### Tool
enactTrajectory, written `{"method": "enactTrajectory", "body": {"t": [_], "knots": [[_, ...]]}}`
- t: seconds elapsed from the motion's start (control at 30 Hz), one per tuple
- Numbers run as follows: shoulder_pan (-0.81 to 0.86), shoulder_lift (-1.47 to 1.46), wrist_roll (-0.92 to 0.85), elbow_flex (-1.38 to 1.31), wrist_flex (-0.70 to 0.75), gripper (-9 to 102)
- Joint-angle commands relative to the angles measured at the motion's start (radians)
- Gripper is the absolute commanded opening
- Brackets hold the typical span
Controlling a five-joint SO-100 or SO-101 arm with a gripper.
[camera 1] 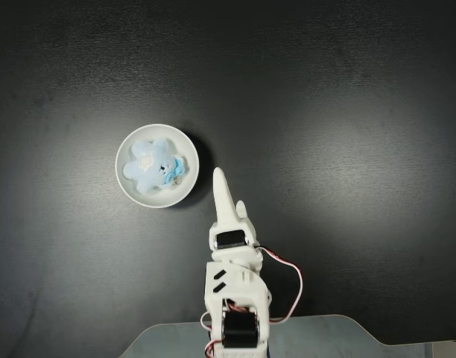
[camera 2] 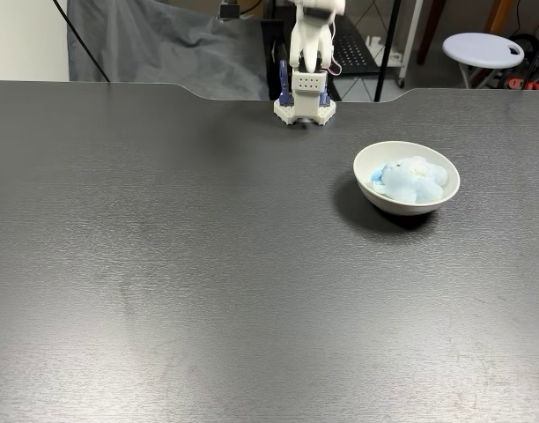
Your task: Grasp a skyblue doll and put it in the white bowl.
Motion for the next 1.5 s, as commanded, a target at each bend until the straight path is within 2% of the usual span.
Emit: {"method": "enactTrajectory", "body": {"t": [0.0,0.17,0.27,0.37,0.5,0.53,0.67,0.73,0.93,1.17,1.33,1.47], "knots": [[-0.005,0.106,0.005,0.253,-0.123,61],[-0.002,0.123,0.006,0.442,-0.212,59],[-0.005,0.11,0.006,0.465,-0.267,51],[-0.005,0.11,0.006,0.474,-0.275,33],[-0.006,0.117,0.008,0.474,-0.275,-1],[-0.014,0.123,0.008,0.474,-0.275,-3],[-0.009,0.124,0.014,0.474,-0.264,7],[-0.003,0.123,0.057,0.474,-0.262,8],[-0.003,0.123,0.275,0.474,-0.275,8],[-0.005,0.123,0.287,0.474,-0.255,8],[-0.003,0.124,0.285,0.468,-0.207,-2],[-0.003,0.124,0.285,0.468,-0.201,-1]]}}
